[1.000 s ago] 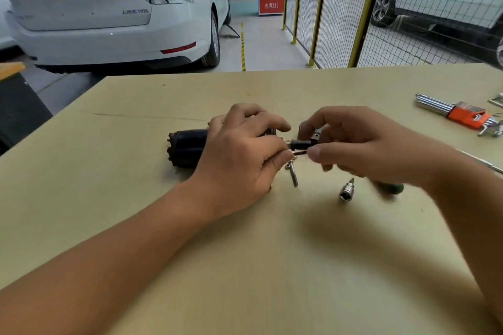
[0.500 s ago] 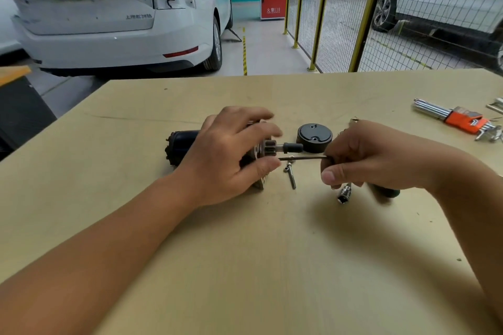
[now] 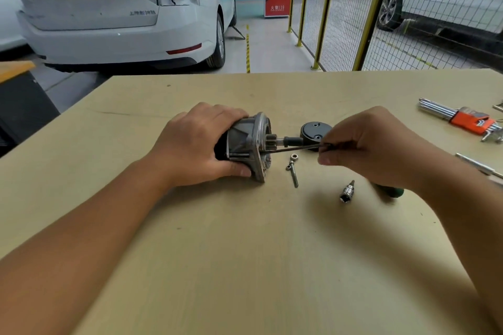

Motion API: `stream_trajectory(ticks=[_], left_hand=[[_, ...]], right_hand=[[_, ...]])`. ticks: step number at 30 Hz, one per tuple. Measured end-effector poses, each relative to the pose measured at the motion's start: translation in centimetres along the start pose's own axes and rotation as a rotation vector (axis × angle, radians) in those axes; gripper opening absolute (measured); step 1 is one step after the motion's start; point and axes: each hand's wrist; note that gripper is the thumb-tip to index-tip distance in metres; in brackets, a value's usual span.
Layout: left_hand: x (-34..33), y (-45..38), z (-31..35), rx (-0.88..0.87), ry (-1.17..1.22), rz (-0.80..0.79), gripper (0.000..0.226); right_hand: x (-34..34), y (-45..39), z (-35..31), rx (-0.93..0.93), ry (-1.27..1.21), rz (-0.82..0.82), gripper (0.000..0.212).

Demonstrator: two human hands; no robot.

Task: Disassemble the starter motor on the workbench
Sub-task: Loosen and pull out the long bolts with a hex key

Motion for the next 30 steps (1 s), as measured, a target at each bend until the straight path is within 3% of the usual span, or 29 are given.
stream_trajectory(ticks=[2, 4, 10, 12, 16, 19, 22, 25, 27, 30], left_hand=[[-0.4, -0.1, 0.3, 0.092, -0.054, 0.022, 0.095], [-0.7, -0.4, 0.6, 0.194, -0.089, 0.04, 0.097], [-0.9, -0.8, 0.3, 0.211, -0.01, 0.075, 0.097], [-0.7, -0.8, -0.1, 0.18, 0.006, 0.057, 0.094], [-0.3, -0.5, -1.0, 0.108, 0.013, 0.017, 0.09], [-0.2, -0.2, -1.4, 0.083, 0.011, 0.016, 0.091], [-0.3, -0.3, -1.7, 0.089, 0.042, -0.002, 0.092], [-0.5, -0.4, -1.7, 0.109, 0.085, -0.04, 0.091], [-0.6, -0.6, -1.7, 0.135, 0.14, -0.067, 0.09], [-0.7, -0.8, -1.9, 0.128, 0.181, -0.091, 0.088]], right_hand=[[-0.5, -0.3, 0.3, 0.022, 0.023, 0.082, 0.003], [-0.9, -0.5, 0.5, -0.092, -0.081, 0.122, 0.008], [-2.1, -0.7, -0.6, -0.497, -0.79, 0.099, 0.042], [-2.1, -0.9, -1.0, -0.576, -0.916, 0.121, 0.051], [-1.8, -0.8, -1.3, -0.655, -1.061, -0.021, 0.039], [-2.2, -0.8, -1.6, -0.682, -1.131, -0.033, 0.028], [-2.5, -0.8, -2.2, -0.683, -1.136, 0.03, 0.023], [-2.6, -0.6, -2.8, -0.568, -1.046, 0.122, 0.016], [-2.6, -0.2, -3.3, -0.386, -0.798, 0.207, 0.009], [-2.7, 0.2, -3.9, -0.029, -0.297, 0.347, 0.022]])
Point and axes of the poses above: each hand's wrist, its own y-axis away from the middle knuckle, its own x-axis out of the back of the hand, z = x × y, and after that the axes turned 2 degrees about -x, right-handed
